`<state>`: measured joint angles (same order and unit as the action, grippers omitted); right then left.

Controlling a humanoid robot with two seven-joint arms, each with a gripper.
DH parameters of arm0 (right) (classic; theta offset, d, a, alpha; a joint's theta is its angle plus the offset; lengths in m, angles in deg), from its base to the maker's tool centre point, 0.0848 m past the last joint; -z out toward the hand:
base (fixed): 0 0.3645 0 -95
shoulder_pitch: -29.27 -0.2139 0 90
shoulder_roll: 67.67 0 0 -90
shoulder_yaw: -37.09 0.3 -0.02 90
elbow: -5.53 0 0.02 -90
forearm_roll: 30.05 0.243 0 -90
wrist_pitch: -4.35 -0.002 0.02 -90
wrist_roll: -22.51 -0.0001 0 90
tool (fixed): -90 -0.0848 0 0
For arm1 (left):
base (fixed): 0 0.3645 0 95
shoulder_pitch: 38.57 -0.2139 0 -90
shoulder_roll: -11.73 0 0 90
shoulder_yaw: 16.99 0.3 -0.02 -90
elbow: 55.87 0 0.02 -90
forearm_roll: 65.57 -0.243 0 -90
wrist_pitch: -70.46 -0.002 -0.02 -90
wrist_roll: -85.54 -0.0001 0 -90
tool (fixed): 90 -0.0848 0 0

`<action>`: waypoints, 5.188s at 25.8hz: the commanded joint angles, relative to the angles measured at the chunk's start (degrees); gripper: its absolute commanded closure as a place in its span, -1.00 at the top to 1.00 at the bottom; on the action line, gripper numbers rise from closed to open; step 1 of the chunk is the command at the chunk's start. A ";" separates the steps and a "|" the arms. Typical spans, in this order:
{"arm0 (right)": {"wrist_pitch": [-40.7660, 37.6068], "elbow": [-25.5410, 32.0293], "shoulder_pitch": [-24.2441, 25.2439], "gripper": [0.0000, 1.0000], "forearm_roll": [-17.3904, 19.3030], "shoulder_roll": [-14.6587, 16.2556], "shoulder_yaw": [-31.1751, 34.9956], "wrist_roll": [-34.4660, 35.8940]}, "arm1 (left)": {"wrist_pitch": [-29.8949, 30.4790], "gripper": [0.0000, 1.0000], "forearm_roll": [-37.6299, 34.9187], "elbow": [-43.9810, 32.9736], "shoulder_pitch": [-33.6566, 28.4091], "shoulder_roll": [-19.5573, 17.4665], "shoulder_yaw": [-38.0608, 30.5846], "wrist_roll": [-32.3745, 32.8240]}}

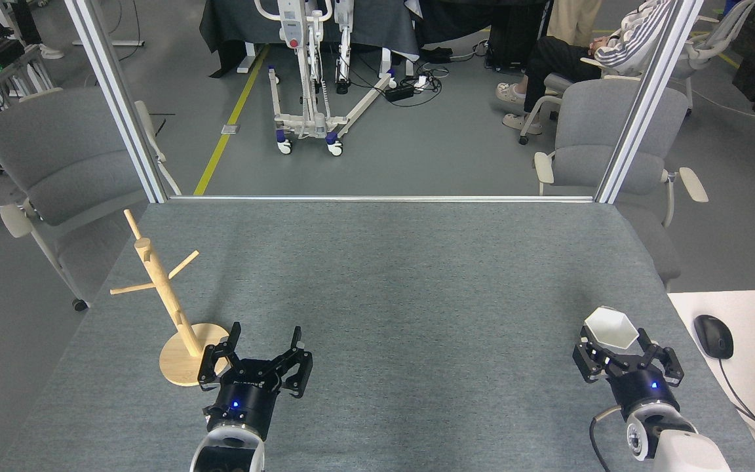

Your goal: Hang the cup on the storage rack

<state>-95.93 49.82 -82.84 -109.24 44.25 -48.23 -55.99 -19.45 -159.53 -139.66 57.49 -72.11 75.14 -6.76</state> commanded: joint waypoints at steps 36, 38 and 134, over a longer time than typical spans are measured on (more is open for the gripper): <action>0.88 -5.44 -3.82 1.00 0.00 -0.47 -1.43 0.54 | 0.17 0.99 0.00 1.61 1.24 -0.09 -0.02 0.01; 0.88 -5.44 -3.82 0.99 0.00 -0.47 -1.43 0.54 | 0.17 0.99 0.00 1.61 1.24 -0.09 -0.02 0.01; -31.38 50.72 -13.31 -1.00 38.58 -1.53 3.85 -66.34 | 7.73 0.98 -9.58 16.82 16.09 0.35 18.79 -8.95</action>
<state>-130.10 95.15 -96.27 -67.28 42.77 -44.35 -122.20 -11.71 -169.10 -122.85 73.50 -71.81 93.92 -15.81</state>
